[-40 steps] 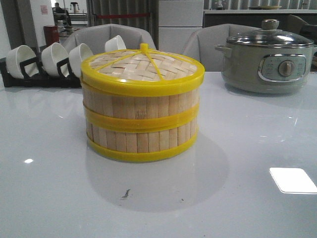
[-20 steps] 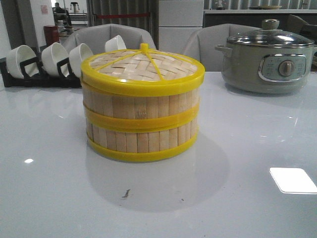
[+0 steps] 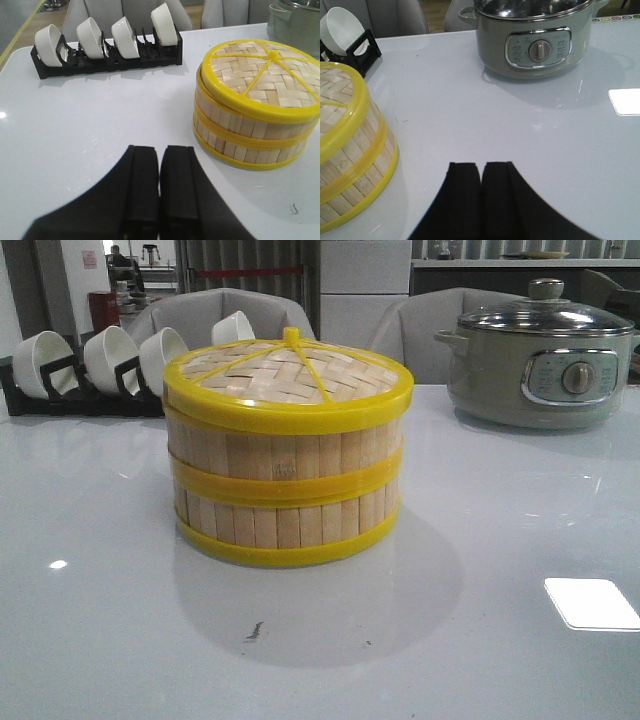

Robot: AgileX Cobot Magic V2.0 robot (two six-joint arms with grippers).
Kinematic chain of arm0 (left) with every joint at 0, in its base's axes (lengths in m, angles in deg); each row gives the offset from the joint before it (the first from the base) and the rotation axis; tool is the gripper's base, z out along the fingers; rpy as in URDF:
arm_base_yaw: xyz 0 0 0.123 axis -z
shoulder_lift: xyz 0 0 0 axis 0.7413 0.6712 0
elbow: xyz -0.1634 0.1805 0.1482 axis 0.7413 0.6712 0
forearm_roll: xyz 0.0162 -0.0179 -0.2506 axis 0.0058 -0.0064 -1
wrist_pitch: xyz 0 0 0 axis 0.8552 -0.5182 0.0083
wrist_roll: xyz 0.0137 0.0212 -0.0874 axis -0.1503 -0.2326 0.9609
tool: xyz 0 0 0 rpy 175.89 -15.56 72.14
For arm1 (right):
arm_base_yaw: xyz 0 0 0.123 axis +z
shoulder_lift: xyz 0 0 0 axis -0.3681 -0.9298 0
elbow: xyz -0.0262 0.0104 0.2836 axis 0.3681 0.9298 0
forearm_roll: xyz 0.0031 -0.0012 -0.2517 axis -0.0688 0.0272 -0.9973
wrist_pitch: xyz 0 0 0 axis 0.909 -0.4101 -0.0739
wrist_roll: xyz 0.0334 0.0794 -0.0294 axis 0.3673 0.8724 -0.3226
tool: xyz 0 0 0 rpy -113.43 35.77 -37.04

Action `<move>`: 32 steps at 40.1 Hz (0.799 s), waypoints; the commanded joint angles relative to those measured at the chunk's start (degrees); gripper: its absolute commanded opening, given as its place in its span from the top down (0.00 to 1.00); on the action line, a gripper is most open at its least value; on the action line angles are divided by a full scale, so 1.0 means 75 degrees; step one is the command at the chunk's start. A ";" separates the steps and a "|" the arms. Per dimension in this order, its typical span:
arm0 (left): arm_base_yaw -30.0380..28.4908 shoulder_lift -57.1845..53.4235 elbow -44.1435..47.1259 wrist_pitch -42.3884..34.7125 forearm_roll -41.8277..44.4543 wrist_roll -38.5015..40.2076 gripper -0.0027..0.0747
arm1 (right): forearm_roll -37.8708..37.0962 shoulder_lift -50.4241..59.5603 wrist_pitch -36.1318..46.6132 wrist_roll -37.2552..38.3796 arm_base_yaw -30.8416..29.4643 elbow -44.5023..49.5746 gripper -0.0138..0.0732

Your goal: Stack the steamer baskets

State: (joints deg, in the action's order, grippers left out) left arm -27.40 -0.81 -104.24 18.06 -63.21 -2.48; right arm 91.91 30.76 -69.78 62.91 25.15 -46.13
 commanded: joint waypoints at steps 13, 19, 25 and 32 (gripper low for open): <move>0.0017 0.0058 -0.0199 -0.0862 0.0178 0.0047 0.85 | -0.0076 0.0043 0.0587 -0.0024 -0.0044 -0.0224 0.81; -0.0171 -0.0069 0.0025 -0.1851 0.0074 0.0047 0.85 | -0.0076 0.0043 0.0587 -0.0024 -0.0044 -0.0224 0.81; -0.1133 -0.0382 0.0837 -0.3781 -0.0659 0.0047 0.85 | -0.0076 0.0043 0.0587 -0.0024 -0.0044 -0.0224 0.81; -0.2117 -0.0791 0.2061 -0.4932 -0.1613 0.0047 0.85 | -0.0076 0.0043 0.0587 -0.0024 -0.0044 -0.0224 0.81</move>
State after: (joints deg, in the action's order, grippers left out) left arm -41.18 -6.13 -90.33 -10.77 -72.37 -2.48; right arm 91.91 30.76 -69.78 62.91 25.15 -46.13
